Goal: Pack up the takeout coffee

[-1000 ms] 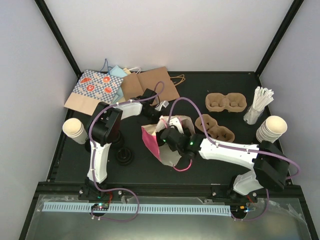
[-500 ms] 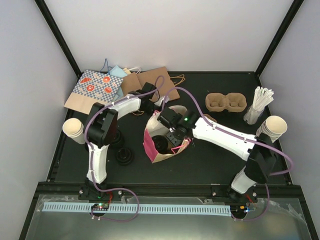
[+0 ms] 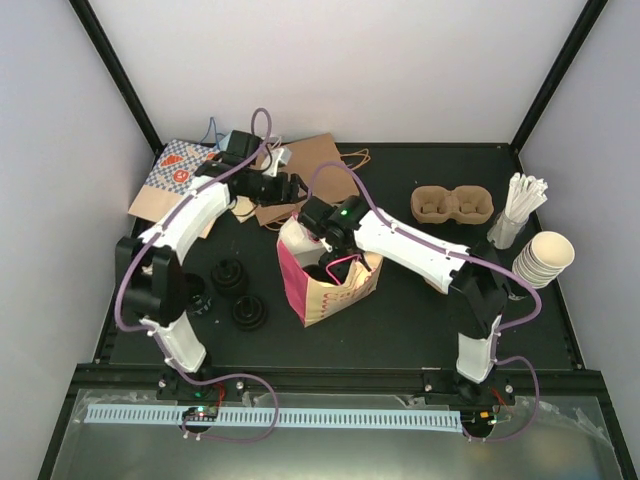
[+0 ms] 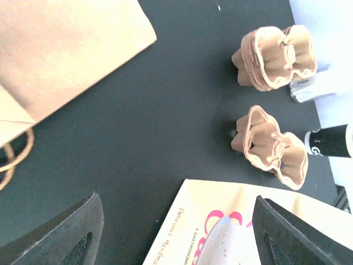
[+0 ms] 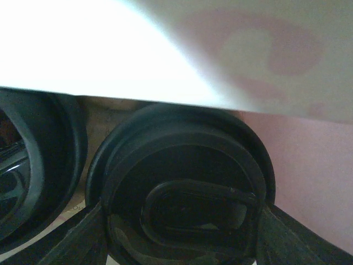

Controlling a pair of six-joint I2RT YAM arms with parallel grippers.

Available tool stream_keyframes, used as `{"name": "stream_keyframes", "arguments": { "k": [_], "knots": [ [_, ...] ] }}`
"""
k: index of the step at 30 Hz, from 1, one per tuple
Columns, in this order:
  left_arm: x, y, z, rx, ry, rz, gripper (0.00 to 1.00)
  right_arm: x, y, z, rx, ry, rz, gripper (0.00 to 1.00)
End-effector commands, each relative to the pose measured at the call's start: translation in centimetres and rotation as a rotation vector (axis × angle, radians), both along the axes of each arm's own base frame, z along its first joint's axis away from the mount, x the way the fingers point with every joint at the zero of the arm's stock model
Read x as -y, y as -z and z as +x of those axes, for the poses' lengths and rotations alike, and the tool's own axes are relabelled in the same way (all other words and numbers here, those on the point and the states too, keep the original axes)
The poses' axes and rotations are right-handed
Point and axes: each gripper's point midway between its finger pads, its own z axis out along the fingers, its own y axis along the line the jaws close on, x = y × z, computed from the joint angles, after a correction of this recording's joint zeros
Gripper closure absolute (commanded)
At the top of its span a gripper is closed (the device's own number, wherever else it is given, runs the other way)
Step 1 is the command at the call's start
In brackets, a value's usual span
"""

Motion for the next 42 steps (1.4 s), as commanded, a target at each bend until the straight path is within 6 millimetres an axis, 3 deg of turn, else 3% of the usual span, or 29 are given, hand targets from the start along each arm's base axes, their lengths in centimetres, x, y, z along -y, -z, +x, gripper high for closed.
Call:
{"name": "stream_keyframes", "arguments": {
  "k": [1, 7, 11, 15, 21, 24, 28, 36, 42],
  "knots": [
    [-2.4, -4.2, -1.2, 0.113, -0.082, 0.088, 0.23, 0.2, 3.0, -0.5, -0.081, 0.003, -0.039, 0.5],
    [-4.4, -7.8, -4.1, 0.215, -0.142, 0.099, 0.22, 1.4, 4.8, -1.2, -0.111, 0.028, -0.065, 0.49],
    [-4.8, -10.1, -7.3, 0.304, -0.116, 0.061, 0.22, 1.4, 3.9, -0.7, -0.08, 0.047, -0.051, 0.49],
    [-4.3, -13.9, -12.4, 0.432, -0.032, -0.033, 0.23, 1.2, 2.6, -0.4, -0.057, 0.049, -0.026, 0.49],
    [-1.0, -20.1, -22.5, 0.751, 0.222, -0.24, 0.29, 1.3, 2.6, -0.4, -0.054, 0.054, -0.023, 0.49],
    [0.3, -21.3, -25.7, 0.846, 0.298, -0.312, 0.29, 1.2, 2.6, -0.5, -0.052, 0.057, -0.013, 0.49],
    [2.0, -20.0, -26.3, 0.819, 0.327, -0.299, 0.31, 1.1, 2.5, -0.5, -0.053, 0.058, -0.005, 0.49],
    [5.7, -17.0, -24.7, 0.807, 0.351, -0.184, 0.28, 1.1, 2.4, -0.7, -0.057, 0.058, 0.003, 0.49],
    [7.9, -15.8, -24.6, 0.807, 0.406, -0.119, 0.36, 1.1, 2.2, -0.7, -0.056, 0.054, 0.001, 0.48]
  ]
}}
